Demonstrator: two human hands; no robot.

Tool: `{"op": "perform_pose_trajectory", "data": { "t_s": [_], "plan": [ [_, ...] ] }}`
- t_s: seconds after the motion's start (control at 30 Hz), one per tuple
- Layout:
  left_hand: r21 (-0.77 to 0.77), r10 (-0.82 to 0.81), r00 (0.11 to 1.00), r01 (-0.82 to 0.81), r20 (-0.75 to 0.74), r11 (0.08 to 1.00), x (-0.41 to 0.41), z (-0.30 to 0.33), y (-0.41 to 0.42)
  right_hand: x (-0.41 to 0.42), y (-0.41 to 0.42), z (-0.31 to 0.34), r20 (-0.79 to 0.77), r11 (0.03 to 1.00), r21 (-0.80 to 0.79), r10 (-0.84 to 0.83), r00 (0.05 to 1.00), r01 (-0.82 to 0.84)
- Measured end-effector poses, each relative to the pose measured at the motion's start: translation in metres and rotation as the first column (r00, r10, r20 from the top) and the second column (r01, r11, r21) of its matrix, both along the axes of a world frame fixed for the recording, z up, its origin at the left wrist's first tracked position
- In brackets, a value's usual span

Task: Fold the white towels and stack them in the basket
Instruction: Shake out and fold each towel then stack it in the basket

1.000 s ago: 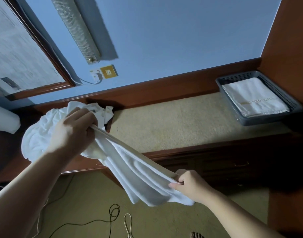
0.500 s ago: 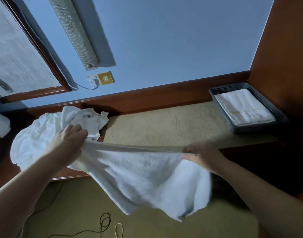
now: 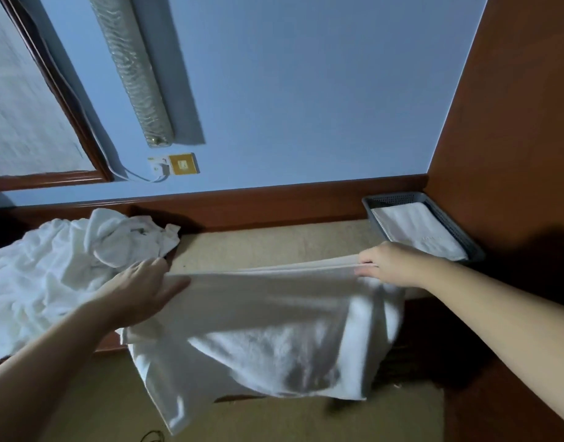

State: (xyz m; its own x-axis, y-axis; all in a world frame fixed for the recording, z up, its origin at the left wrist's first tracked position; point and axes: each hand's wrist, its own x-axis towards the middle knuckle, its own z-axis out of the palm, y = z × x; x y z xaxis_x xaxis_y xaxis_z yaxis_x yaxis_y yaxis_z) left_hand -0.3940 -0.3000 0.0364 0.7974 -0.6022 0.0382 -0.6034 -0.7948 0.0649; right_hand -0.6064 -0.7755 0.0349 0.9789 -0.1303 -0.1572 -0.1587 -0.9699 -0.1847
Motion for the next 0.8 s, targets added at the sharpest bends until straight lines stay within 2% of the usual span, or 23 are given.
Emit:
{"op": "perform_pose_trajectory", "data": {
  "t_s": [0.07, 0.13, 0.23, 0.37, 0.47, 0.53, 0.6, 0.7, 0.8],
  "plan": [
    [-0.053, -0.020, 1.000, 0.021, 0.009, 0.998, 0.001, -0.005, 0.002, -0.002, -0.001, -0.004, 0.070, 1.000, -0.001, 0.027, 0.997, -0.027],
    [-0.091, -0.051, 0.996, 0.058, 0.080, 0.994, 0.003, -0.008, 0.009, -0.006, -0.002, -0.006, 0.118, 0.998, -0.045, 0.056, 0.991, -0.051],
    [-0.105, -0.068, 0.975, 0.093, 0.213, 0.990, 0.008, -0.011, 0.018, -0.014, -0.008, -0.005, 0.199, 0.974, -0.218, 0.107, 0.974, -0.062],
    [-0.149, -0.086, 0.927, 0.149, 0.366, 0.977, 0.014, -0.010, 0.022, -0.016, -0.012, 0.004, 0.328, 0.905, -0.399, 0.293, 0.898, -0.150],
    [-0.121, -0.126, 0.898, 0.194, 0.422, 0.974, 0.020, 0.000, 0.025, -0.012, -0.017, 0.019, 0.310, 0.971, -0.236, 0.114, 0.944, -0.040],
    [-0.129, -0.102, 0.899, 0.172, 0.426, 0.977, 0.024, 0.006, 0.023, -0.009, -0.021, 0.031, 0.298, 0.986, -0.166, 0.061, 0.953, -0.011],
    [-0.138, -0.034, 0.920, 0.095, 0.389, 0.986, 0.024, 0.010, 0.018, -0.005, -0.022, 0.040, 0.263, 0.986, -0.163, 0.070, 0.962, -0.027],
    [-0.192, 0.099, 0.942, -0.038, 0.320, 0.981, 0.018, 0.011, 0.012, 0.001, -0.026, 0.032, 0.323, 0.961, -0.268, 0.160, 0.933, -0.072],
    [-0.186, 0.143, 0.955, -0.095, 0.261, 0.978, 0.012, 0.002, 0.010, 0.002, -0.034, 0.017, 0.363, 0.903, -0.405, 0.301, 0.882, -0.141]
  ]
}}
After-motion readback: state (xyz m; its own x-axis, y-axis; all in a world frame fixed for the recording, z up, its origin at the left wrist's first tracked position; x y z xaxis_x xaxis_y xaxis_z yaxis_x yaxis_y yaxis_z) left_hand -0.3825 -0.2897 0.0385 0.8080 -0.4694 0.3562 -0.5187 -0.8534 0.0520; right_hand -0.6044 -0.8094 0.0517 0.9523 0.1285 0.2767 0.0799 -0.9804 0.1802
